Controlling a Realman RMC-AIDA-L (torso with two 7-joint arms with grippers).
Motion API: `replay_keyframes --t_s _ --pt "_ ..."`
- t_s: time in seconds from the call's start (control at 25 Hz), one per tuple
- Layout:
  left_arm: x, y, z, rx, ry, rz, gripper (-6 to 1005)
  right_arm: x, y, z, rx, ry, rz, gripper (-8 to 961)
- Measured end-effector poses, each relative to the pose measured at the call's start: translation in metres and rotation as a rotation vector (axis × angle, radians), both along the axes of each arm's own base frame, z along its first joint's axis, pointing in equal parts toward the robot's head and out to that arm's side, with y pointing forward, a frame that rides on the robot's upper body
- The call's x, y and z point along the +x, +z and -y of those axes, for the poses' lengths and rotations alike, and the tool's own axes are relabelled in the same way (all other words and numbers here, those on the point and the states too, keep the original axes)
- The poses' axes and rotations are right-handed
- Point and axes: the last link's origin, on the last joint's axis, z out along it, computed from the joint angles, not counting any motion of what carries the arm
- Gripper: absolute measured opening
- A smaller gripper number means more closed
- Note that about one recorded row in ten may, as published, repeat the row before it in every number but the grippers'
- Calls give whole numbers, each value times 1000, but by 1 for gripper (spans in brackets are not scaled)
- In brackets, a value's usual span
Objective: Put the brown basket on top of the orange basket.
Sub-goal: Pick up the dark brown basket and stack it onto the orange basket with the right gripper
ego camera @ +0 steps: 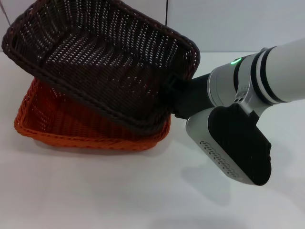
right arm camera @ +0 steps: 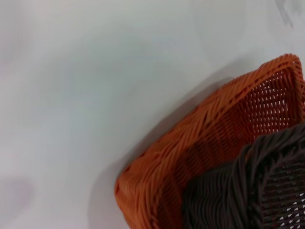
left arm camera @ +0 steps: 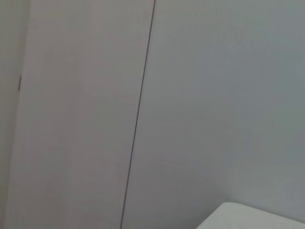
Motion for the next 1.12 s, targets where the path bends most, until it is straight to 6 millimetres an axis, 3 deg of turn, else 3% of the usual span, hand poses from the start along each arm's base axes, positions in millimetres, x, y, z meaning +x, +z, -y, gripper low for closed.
replay_keyframes --t_s 0.56,0.8,1.0,1.12 --pt "2 -2 -2 -5 -6 5 790 4 -11 -4 -8 46 -12 141" --pt "1 -3 -1 -6 -2 5 790 14 -21 -7 8 26 -11 140" --pt "0 -3 -1 -9 1 7 790 20 -20 -7 21 2 -19 204" --pt "0 -3 -2 -12 2 8 790 22 -18 -6 29 -4 -27 313"
